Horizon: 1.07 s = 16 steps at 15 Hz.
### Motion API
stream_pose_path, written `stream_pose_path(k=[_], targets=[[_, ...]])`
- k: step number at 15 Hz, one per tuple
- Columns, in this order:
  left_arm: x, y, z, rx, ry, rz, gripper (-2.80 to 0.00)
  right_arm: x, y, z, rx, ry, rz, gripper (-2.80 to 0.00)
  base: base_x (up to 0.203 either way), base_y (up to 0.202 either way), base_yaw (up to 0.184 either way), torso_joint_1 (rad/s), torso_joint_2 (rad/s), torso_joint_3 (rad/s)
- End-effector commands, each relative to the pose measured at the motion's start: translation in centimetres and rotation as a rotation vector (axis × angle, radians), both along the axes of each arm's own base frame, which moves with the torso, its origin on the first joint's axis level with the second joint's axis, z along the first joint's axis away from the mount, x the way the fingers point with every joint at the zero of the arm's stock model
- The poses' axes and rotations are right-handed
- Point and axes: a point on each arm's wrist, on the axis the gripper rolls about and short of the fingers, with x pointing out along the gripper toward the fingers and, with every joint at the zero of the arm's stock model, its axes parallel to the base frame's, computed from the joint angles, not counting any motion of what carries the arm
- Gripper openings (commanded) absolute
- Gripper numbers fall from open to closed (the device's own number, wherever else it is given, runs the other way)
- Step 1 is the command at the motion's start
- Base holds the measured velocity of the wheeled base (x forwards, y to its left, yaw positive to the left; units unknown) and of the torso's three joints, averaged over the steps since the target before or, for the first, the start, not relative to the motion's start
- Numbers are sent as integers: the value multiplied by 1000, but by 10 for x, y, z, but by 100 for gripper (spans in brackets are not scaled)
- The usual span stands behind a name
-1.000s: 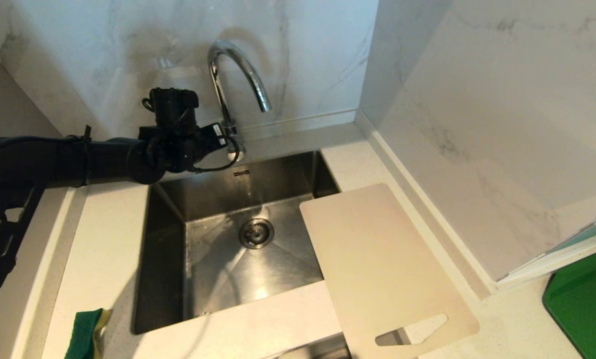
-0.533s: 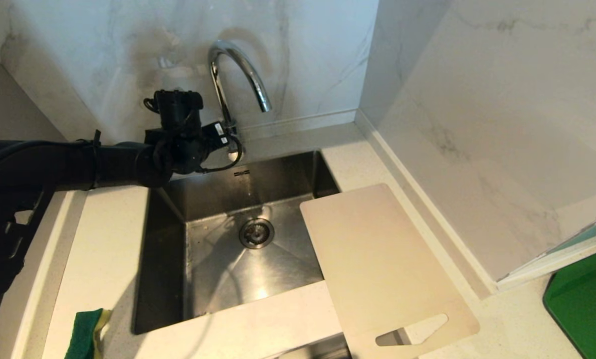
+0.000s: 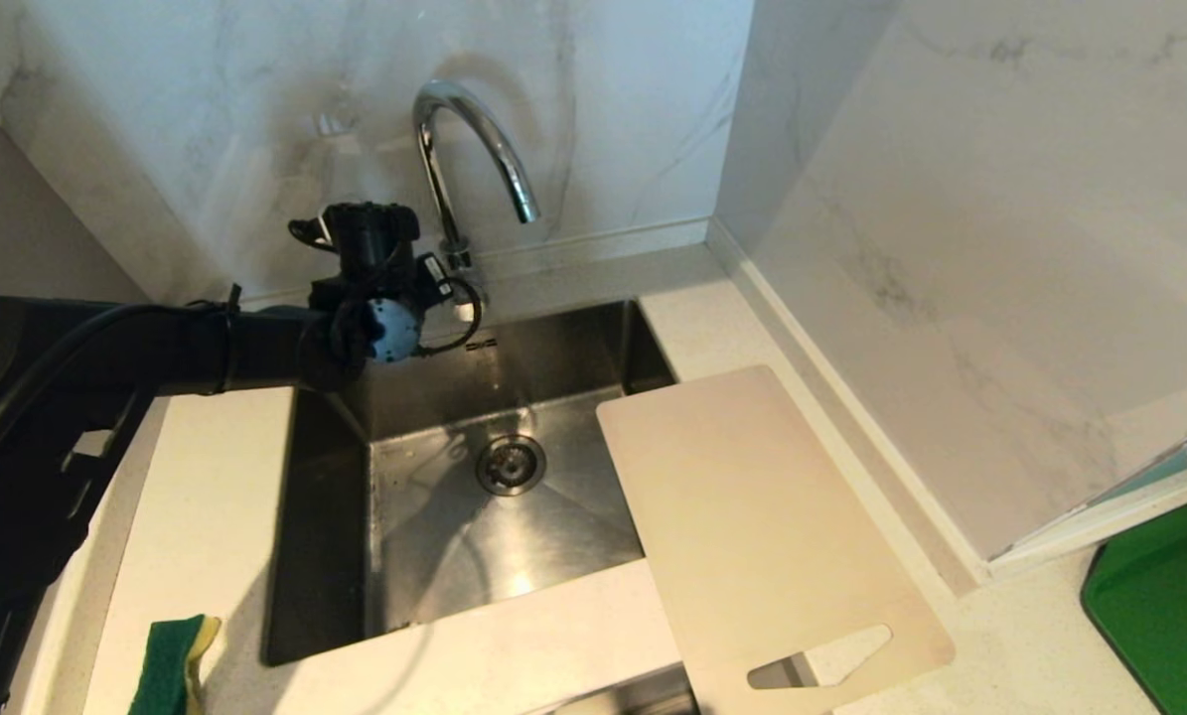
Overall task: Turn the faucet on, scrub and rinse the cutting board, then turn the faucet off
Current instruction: Turn on the tap
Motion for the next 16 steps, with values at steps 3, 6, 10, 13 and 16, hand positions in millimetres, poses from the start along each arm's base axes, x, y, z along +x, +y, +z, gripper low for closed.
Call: stream_pose_path(k=[3,6,10,13,16], targets=[[1,-2,-1,-20,-17,15,0,0,0,0,0,1,0,-280,0,0,0,0,0,0],[6,-3,-10,-16,-12,45,0,0,0,0,0,1,0,-280,0,0,0,0,0,0],[17,7,-22,-17,-20,77,0,0,0,0,0,1,0,-280,0,0,0,0,0,0],[21,11,-27,-15,-20,84,0,0,0,0,0,1,0,-280,0,0,0,0,0,0],[29,23,-36,-6,-3,110,0,0,0,0,0,1,0,-280,0,0,0,0,0,0]])
